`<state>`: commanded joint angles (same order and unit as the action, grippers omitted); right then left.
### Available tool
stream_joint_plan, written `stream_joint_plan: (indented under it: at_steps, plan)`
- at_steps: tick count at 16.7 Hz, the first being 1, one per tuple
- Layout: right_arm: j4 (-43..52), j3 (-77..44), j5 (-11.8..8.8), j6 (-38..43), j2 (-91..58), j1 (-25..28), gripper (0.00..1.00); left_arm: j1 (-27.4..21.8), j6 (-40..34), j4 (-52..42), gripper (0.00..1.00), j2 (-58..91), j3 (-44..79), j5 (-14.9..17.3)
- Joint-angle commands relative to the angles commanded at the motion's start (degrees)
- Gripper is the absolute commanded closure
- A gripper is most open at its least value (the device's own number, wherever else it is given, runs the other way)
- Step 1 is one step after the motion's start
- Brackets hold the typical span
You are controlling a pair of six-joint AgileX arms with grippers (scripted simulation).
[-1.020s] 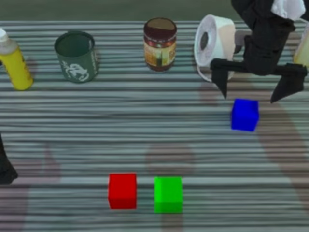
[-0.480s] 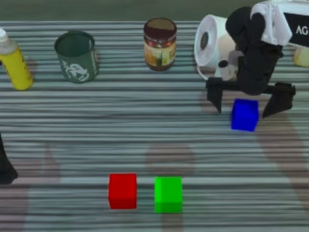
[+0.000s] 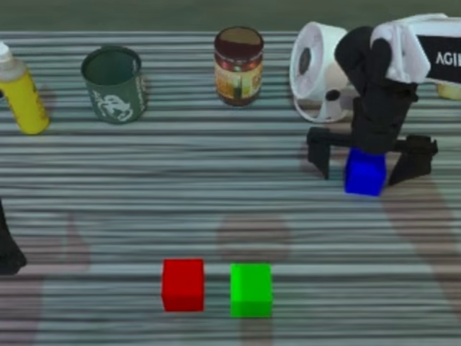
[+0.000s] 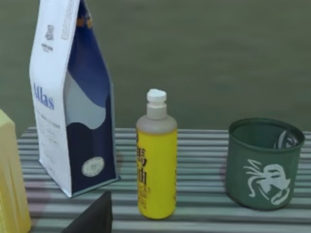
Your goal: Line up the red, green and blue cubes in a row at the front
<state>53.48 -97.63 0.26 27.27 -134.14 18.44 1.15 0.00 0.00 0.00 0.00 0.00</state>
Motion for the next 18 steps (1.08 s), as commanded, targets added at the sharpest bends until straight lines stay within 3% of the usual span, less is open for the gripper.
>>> stream_joint_plan:
  at_steps: [12,18]
  plan:
    - [0.00,0.00,0.00,0.00,0.00,0.00,0.98,0.00,0.00,0.00,0.00,0.00,0.00,0.00]
    - [0.00,0.00,0.00,0.00,0.00,0.00,1.00,0.00,0.00,0.00,0.00,0.00,0.00,0.00]
